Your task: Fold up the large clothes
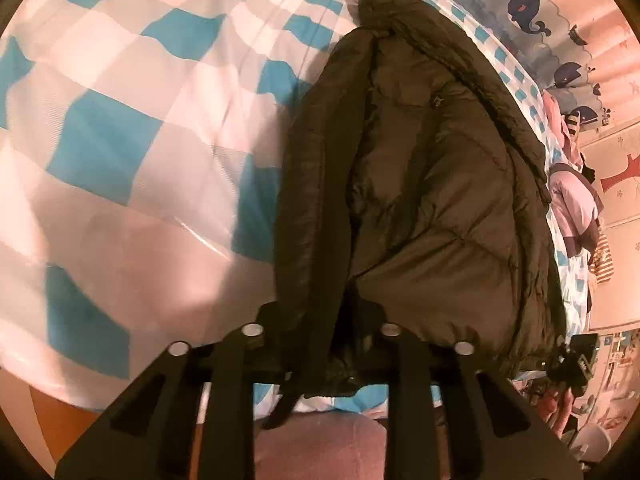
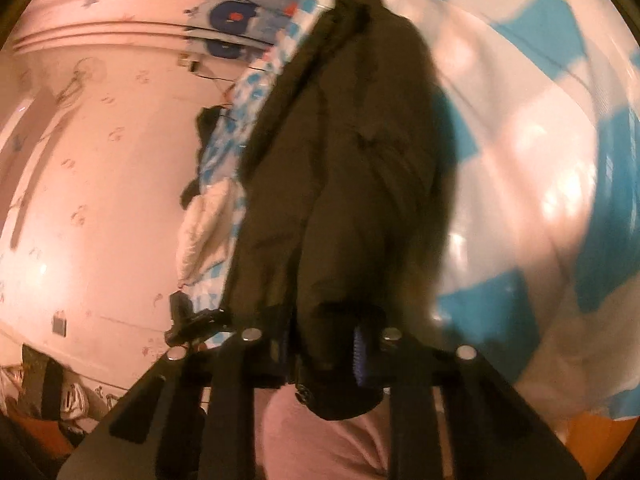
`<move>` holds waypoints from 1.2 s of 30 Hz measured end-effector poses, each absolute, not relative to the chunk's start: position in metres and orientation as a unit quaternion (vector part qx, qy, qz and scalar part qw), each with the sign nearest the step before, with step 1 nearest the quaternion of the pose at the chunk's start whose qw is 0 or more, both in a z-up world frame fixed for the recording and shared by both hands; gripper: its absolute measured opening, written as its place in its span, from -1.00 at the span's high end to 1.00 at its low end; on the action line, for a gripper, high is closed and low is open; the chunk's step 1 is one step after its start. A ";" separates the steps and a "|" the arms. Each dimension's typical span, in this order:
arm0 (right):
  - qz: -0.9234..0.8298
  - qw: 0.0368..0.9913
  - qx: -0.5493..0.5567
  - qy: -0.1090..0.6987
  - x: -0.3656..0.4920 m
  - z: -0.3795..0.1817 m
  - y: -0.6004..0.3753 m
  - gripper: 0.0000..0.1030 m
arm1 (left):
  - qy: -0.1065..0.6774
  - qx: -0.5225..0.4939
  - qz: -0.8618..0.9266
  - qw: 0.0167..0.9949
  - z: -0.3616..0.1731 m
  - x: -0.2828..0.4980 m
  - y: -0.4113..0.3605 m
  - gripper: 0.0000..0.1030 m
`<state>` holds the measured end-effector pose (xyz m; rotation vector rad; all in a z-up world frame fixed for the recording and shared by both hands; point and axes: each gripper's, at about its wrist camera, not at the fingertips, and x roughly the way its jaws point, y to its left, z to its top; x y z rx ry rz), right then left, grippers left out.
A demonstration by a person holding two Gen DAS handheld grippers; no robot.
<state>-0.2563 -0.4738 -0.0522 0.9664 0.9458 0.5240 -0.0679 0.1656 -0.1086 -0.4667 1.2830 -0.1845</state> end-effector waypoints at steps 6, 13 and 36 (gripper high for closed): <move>0.287 0.758 0.456 0.368 -0.263 -0.009 -0.471 0.69 | 0.574 -0.228 -0.104 0.779 -0.075 -0.084 0.163 0.85; 0.329 0.758 0.456 0.331 -0.303 0.036 -0.473 0.69 | 0.541 -0.246 -0.169 0.786 -0.024 -0.121 0.164 0.89; 0.093 0.878 0.276 0.379 -0.348 0.040 -0.479 -0.66 | 0.415 -0.020 -0.001 0.910 0.004 -0.177 0.157 -0.66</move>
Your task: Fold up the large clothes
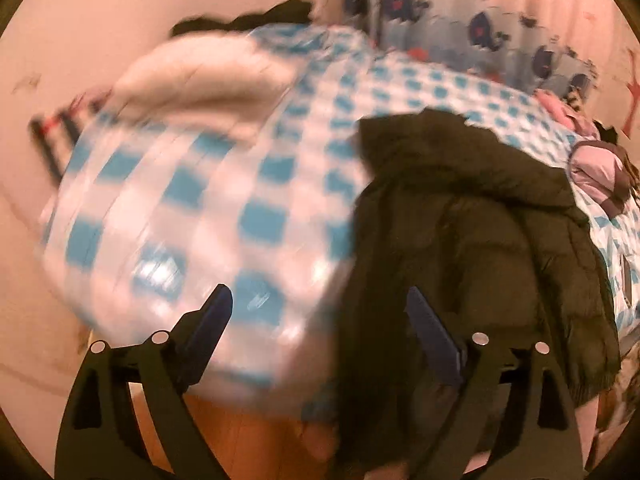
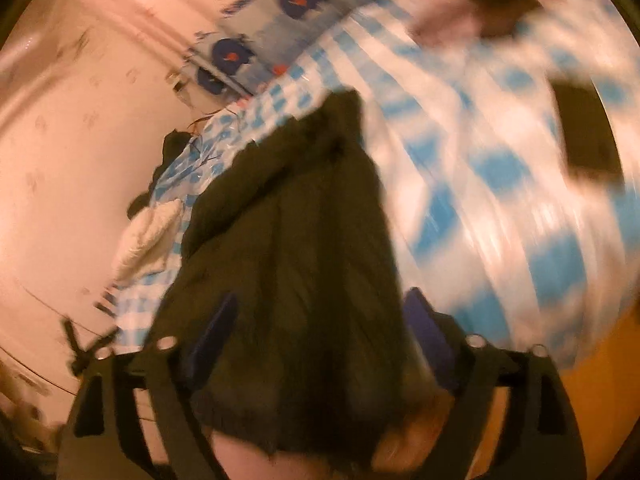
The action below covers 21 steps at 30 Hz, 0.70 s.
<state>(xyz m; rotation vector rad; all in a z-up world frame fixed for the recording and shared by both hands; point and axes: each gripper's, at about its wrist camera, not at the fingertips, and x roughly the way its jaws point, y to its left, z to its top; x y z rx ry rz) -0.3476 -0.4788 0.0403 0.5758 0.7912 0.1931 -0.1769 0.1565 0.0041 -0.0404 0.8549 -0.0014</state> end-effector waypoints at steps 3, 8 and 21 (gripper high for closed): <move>0.113 0.897 0.205 0.376 -0.292 0.055 -0.437 -0.66 | 0.398 -0.024 -0.022 0.917 -0.002 -0.145 0.120 -0.67; 0.103 0.873 0.197 0.435 -0.225 0.001 -0.414 -0.66 | 0.435 0.000 -0.010 0.901 -0.051 -0.107 0.083 -0.67; 0.141 0.826 0.330 0.434 -0.293 -0.032 -0.484 -0.82 | 0.445 0.103 0.016 0.890 -0.082 -0.152 0.104 -0.67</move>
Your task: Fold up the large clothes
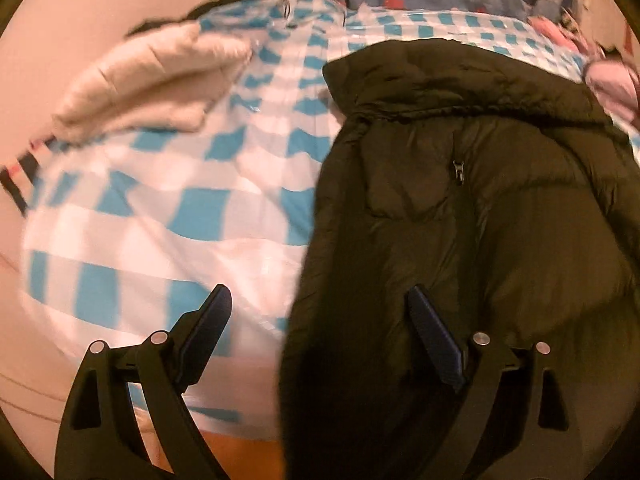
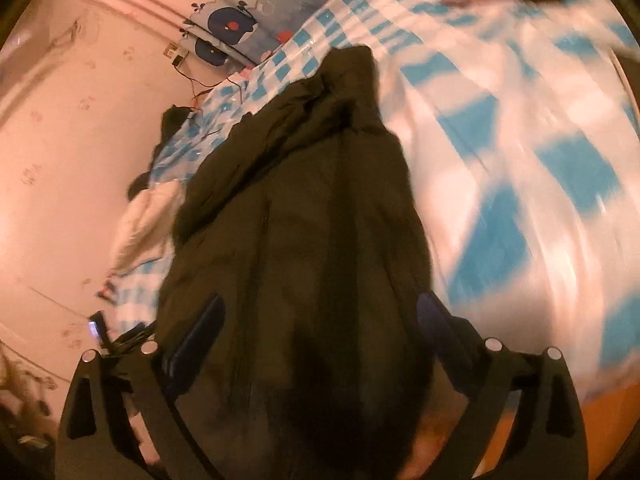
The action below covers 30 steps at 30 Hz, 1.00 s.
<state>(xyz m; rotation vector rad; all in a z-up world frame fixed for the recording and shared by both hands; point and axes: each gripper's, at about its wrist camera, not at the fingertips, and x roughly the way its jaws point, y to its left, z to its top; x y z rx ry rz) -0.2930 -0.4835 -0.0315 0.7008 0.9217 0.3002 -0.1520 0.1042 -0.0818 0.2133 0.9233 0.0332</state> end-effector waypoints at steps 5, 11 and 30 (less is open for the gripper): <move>0.137 0.782 0.393 0.464 -0.332 -0.061 -0.509 -0.82 | 0.483 0.028 -0.057 0.873 -0.074 -0.167 0.137 -0.67; 0.194 0.724 0.477 0.459 -0.343 -0.088 -0.516 -0.83 | 0.539 -0.200 -0.150 0.804 -0.095 -0.174 0.211 -0.70; 0.276 0.649 0.518 0.484 -0.339 -0.114 -0.509 -0.86 | 0.570 -0.369 -0.311 0.664 -0.159 -0.181 0.196 -0.74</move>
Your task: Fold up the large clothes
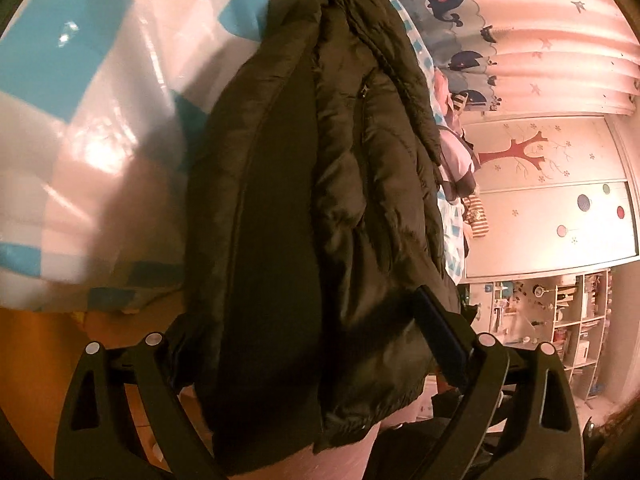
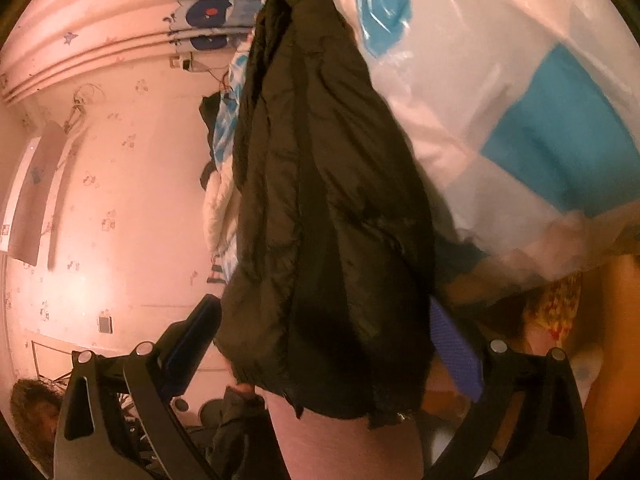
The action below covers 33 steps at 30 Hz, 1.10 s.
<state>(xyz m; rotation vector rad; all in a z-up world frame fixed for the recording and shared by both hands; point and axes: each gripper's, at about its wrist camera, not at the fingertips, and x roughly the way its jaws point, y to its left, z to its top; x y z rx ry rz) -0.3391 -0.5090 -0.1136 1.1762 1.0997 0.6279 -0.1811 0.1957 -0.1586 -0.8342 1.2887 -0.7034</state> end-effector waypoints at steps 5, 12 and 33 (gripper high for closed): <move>0.318 0.626 0.518 0.488 -0.342 -0.116 -0.502 -0.86 | 0.557 -0.369 -0.349 0.657 -0.146 -0.175 0.189 -0.76; 0.304 0.595 0.542 0.510 -0.338 -0.160 -0.508 -0.86 | 0.585 -0.366 -0.322 0.648 -0.158 -0.166 0.194 -0.77; 0.402 0.611 0.522 0.439 -0.321 -0.135 -0.487 0.44 | 0.611 -0.290 -0.256 0.691 -0.137 -0.149 0.170 0.19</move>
